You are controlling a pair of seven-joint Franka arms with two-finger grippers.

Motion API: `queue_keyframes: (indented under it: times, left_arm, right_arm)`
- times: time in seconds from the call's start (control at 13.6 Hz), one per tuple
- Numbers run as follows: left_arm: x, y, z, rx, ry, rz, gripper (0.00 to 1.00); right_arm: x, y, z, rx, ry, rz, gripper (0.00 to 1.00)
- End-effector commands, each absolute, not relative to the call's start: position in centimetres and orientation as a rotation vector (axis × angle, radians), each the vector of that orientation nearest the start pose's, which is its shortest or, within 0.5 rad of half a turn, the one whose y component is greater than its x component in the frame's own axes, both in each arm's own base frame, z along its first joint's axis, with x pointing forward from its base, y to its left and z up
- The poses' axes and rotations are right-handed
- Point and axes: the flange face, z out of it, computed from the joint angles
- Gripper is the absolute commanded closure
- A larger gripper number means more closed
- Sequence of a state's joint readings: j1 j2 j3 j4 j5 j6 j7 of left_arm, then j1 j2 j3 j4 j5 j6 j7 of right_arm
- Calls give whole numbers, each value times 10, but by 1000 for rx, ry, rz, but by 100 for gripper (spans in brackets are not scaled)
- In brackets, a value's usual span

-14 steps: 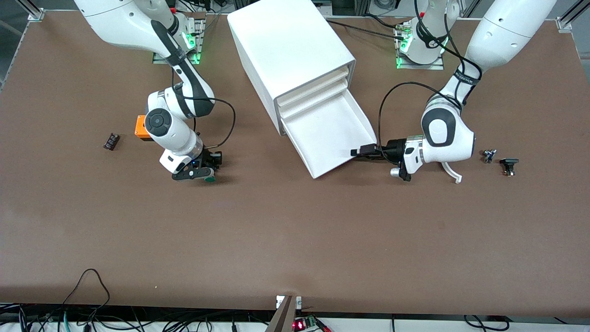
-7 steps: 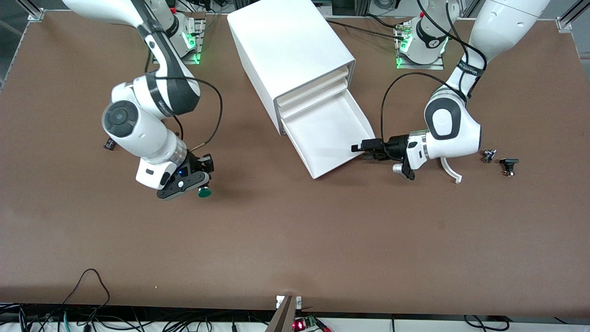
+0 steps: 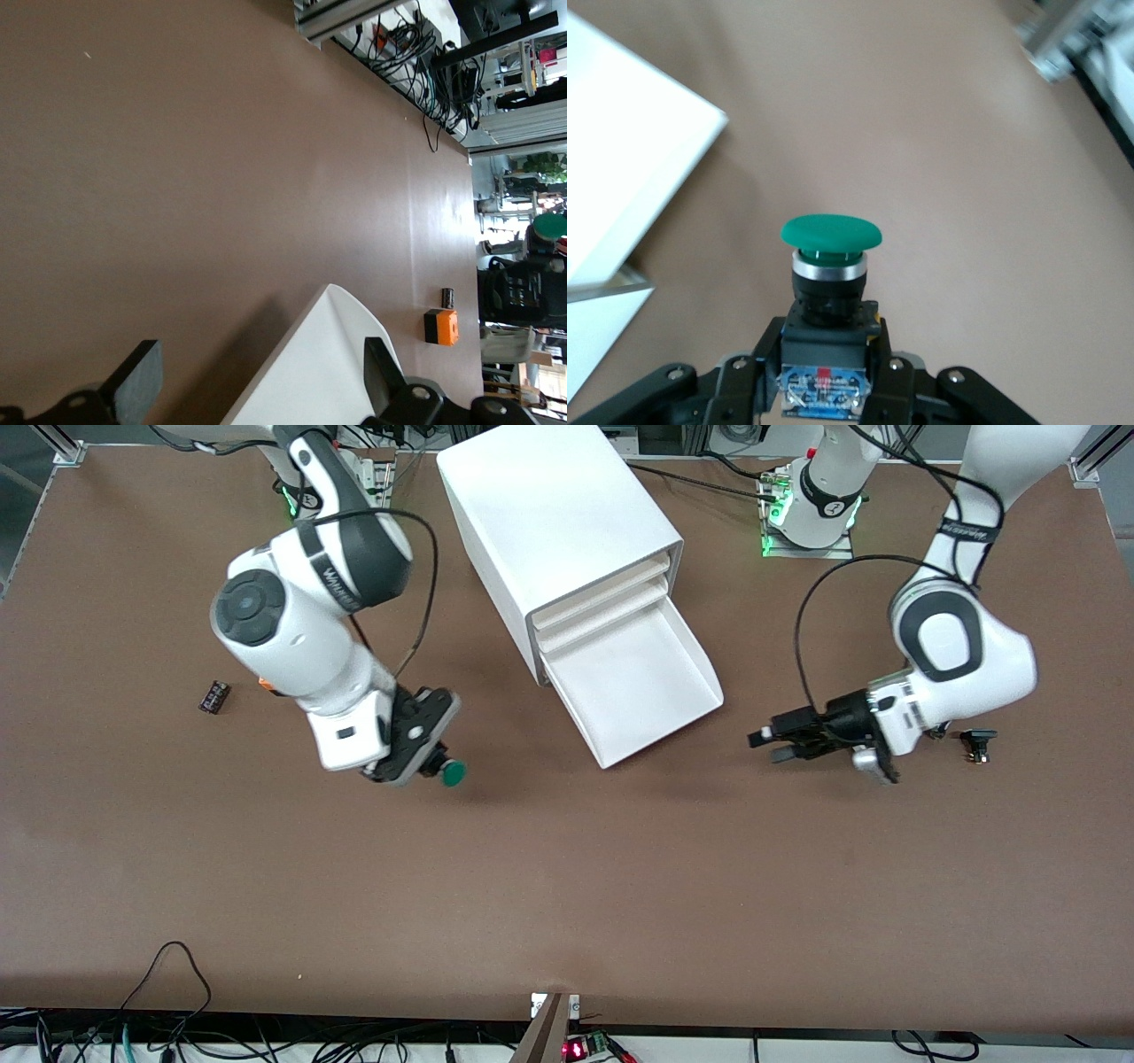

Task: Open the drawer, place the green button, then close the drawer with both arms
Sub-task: 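Lift the green button with the right gripper while the left gripper withdraws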

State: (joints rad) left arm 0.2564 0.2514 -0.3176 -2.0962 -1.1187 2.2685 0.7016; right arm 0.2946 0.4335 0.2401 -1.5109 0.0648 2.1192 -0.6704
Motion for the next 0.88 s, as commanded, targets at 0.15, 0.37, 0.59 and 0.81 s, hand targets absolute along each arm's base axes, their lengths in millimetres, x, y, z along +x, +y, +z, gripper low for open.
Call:
queue_keyframes:
  times: [0.15, 0.37, 0.59, 0.81]
  left_arm:
    - [597, 2, 407, 2541, -306, 362, 0]
    - [606, 25, 463, 2668, -524, 334, 0]
    - [600, 32, 551, 2998, -505, 120, 0]
    - [595, 32, 570, 3096, -411, 41, 0]
  right_arm:
    - [591, 418, 437, -2146, -2011, -336, 75]
    - [561, 475, 420, -1971, -2206, -318, 75]
    - [506, 555, 380, -1805, -2525, -201, 74]
    - [490, 576, 338, -1671, -2621, -126, 74]
